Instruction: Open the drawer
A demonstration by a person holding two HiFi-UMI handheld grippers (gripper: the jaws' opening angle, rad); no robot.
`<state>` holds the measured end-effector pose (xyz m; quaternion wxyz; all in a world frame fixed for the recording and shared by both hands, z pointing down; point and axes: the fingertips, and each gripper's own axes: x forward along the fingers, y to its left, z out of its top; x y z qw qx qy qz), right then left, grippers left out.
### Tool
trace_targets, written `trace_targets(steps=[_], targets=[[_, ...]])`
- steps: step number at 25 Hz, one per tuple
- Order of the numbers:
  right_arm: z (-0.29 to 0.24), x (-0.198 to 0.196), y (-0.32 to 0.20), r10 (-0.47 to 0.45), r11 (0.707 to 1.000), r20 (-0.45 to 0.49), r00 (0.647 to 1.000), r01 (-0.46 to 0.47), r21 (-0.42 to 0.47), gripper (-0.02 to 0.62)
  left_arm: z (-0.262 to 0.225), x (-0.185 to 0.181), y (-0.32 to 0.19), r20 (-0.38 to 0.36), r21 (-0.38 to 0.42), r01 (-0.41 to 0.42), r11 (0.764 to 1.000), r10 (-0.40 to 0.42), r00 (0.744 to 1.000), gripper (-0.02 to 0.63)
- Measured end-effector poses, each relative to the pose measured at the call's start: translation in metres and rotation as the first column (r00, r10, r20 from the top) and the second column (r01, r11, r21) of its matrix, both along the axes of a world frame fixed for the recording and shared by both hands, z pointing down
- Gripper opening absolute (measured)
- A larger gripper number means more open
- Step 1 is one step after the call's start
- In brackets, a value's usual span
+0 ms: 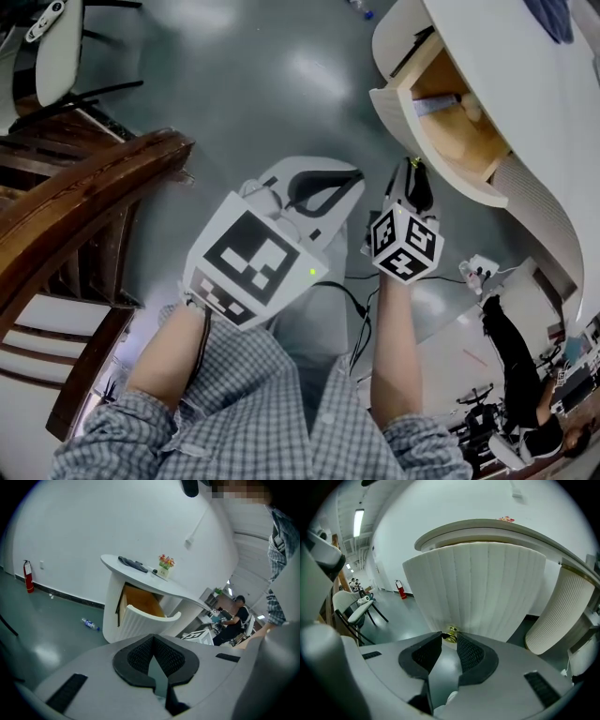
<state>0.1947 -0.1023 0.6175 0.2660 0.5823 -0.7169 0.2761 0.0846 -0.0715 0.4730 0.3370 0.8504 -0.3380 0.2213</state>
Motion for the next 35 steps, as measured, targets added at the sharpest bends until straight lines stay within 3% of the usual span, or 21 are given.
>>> trace_targets(steps=[27, 35], targets=[[0.009, -0.015, 0.063, 0.013, 0.999, -0.039, 0.999, -0.015, -0.050, 0.098, -0.004, -0.016, 0.018, -0.004, 0.003, -0.027, 1.000, 0.027, 1.000, 0.003], [0.006, -0.012, 0.067, 0.047, 0.995, 0.001, 0.999, -0.047, -0.087, 0.098, -0.020, -0.015, 0.025, -0.006, 0.021, -0.062, 0.998, 0.062, 0.998, 0.003]])
